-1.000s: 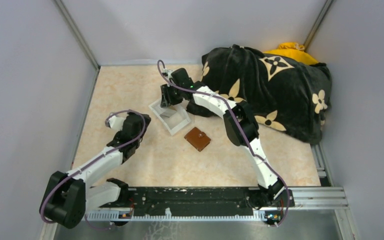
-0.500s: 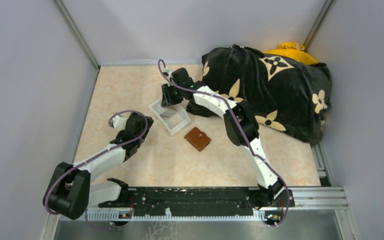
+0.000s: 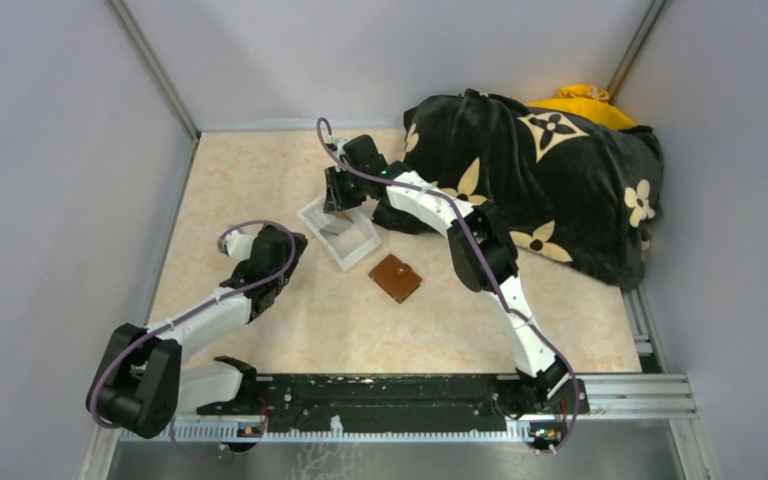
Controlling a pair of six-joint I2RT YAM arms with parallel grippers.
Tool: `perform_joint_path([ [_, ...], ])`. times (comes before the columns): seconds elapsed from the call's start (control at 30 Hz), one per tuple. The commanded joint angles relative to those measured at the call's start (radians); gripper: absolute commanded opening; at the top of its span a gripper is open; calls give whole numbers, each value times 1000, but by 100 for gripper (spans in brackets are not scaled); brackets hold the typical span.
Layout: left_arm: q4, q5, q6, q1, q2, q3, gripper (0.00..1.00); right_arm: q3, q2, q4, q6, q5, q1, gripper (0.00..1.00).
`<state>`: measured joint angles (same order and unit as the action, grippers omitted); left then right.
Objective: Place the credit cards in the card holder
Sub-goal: Pick up the credit card from the storage box.
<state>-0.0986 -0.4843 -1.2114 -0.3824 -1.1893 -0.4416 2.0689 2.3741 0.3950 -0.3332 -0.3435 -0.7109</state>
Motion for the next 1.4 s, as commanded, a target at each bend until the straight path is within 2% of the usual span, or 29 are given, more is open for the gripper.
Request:
perform_joint_path([
  [0.0, -29, 10, -4, 9, 9, 9, 98, 46, -51, 19, 0, -2, -18, 27],
  [0.5, -28, 23, -1, 13, 31, 19, 98, 52, -95, 40, 3, 33, -25, 21],
  [0.97, -13, 22, 8, 15, 47, 7, 98, 14, -148, 38, 20, 71, -27, 20],
  [1.27, 8, 7, 36, 14, 73, -11, 98, -43, -208, 43, 82, 183, -27, 10],
  [1.37, 7, 3, 55, 14, 87, -21, 98, -51, -226, 60, 122, 246, -31, 3],
])
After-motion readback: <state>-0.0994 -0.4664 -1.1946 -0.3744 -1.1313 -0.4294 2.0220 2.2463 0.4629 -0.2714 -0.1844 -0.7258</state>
